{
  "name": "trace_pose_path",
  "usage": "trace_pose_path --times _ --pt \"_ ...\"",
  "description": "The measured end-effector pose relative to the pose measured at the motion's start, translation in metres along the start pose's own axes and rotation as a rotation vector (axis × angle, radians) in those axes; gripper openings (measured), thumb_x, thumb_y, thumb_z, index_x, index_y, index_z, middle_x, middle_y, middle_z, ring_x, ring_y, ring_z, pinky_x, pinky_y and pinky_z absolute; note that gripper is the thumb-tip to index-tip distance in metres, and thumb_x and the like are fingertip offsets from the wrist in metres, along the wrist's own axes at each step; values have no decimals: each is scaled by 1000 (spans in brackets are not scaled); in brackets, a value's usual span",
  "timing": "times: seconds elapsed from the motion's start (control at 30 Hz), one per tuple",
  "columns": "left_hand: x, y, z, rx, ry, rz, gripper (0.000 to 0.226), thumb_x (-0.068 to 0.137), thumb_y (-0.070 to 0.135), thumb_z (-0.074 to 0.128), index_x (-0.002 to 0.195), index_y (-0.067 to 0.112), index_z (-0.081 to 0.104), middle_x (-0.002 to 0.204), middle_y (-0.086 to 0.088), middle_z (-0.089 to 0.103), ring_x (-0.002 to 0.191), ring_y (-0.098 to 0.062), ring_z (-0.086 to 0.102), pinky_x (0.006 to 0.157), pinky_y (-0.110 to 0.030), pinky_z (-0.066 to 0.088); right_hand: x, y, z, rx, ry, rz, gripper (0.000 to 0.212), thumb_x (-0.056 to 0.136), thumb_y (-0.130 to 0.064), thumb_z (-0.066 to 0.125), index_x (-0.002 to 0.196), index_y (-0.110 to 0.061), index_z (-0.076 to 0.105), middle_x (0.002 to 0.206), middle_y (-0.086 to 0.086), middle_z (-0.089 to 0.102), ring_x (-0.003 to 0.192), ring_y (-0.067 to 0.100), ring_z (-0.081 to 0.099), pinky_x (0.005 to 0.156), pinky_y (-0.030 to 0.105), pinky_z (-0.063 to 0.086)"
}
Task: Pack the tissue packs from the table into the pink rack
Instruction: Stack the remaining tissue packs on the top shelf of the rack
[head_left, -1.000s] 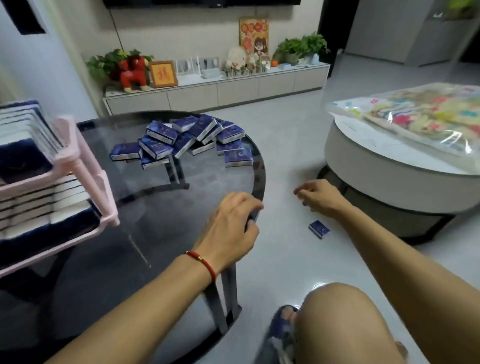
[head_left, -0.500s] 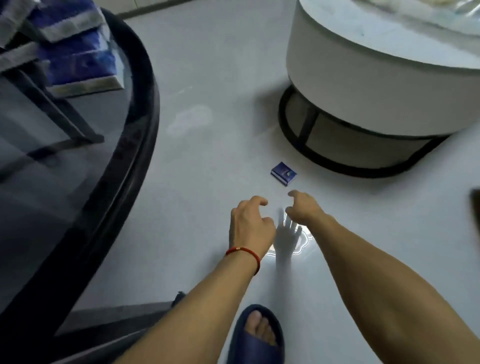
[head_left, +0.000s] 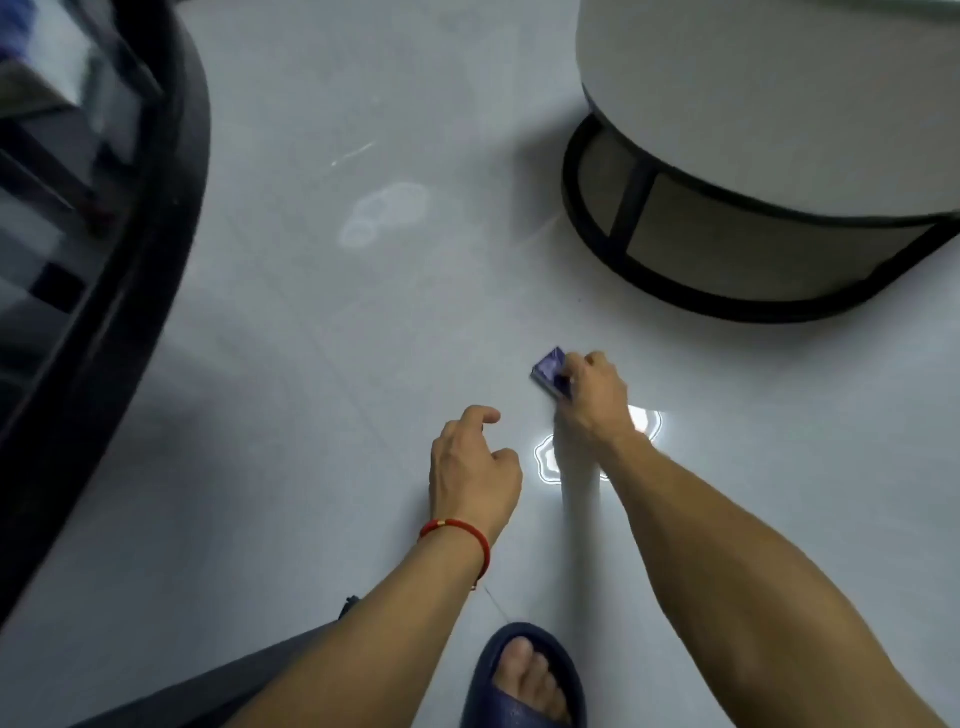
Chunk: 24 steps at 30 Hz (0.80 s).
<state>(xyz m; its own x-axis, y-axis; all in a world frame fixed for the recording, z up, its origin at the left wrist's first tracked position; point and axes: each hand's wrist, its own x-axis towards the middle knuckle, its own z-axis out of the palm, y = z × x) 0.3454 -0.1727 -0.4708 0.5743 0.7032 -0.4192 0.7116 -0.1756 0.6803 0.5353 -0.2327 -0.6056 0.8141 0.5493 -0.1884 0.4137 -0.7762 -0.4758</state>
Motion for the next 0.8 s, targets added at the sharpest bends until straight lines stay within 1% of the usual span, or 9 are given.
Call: trace_pose_path --times 0.1,0.17,0.23,0.4,0.5,0.57,0.63,0.7,0.8 --pt "-22 11 -18 3 -6 22 45 96 6 53 138 23 54 141 -2 52 128 -21 51 99 -28 45 -53 -25 -26 524 -104 225 12 87 -24 62 96 -19 69 95 6 67 85 26 64 69 34 55" --pt "-40 23 -35 -12 9 49 46 97 7 54 140 24 51 143 -1 50 129 -21 50 103 -30 46 -79 -48 -59 835 -215 311 22 92 -26 53 93 -11 70 88 11 71 79 28 65 69 37 57" --pt "-59 37 -54 -24 30 99 46 98 10 57 141 25 48 143 -1 47 132 -21 48 101 -28 44 -99 -74 -102 966 -365 250 31 95 -26 49 98 -2 69 85 18 71 72 28 62 67 37 50" --pt "-121 66 -112 -89 46 290 69 98 30 65 156 29 28 144 4 39 128 -16 47 92 -16 41 -138 -147 -211 858 -562 -116 27 98 -16 50 86 6 61 75 20 40 61 20 38 58 30 36" --pt "-160 81 -162 -170 133 354 61 98 34 64 151 34 35 137 7 45 114 -10 54 73 -3 37 -164 -198 -268 665 -668 -333 34 102 -15 50 75 2 61 70 17 42 60 19 34 58 31 32" --pt "-181 85 -199 -236 190 413 47 92 32 69 132 38 47 125 8 56 104 -12 62 71 -8 47 -182 -234 -298 523 -677 -457 35 103 -16 51 75 1 65 68 15 49 60 18 39 57 28 35" --pt "-198 81 -236 -259 225 434 39 86 29 74 116 40 52 111 8 65 92 -15 68 73 -24 59 -196 -272 -313 415 -674 -560 34 104 -18 53 83 5 67 72 15 57 62 18 46 57 25 40" --pt "-208 68 -272 -239 281 396 33 82 22 78 107 34 59 99 6 70 84 -15 70 73 -31 61 -201 -311 -310 338 -604 -633 29 102 -22 57 94 0 73 80 12 69 67 21 58 60 27 48" --pt "-216 36 -321 -392 367 291 28 81 4 80 97 20 64 93 -4 71 76 -17 68 70 -33 64 -176 -363 -276 143 -145 -712 22 93 -28 65 107 -12 73 103 7 75 94 25 69 79 36 54"
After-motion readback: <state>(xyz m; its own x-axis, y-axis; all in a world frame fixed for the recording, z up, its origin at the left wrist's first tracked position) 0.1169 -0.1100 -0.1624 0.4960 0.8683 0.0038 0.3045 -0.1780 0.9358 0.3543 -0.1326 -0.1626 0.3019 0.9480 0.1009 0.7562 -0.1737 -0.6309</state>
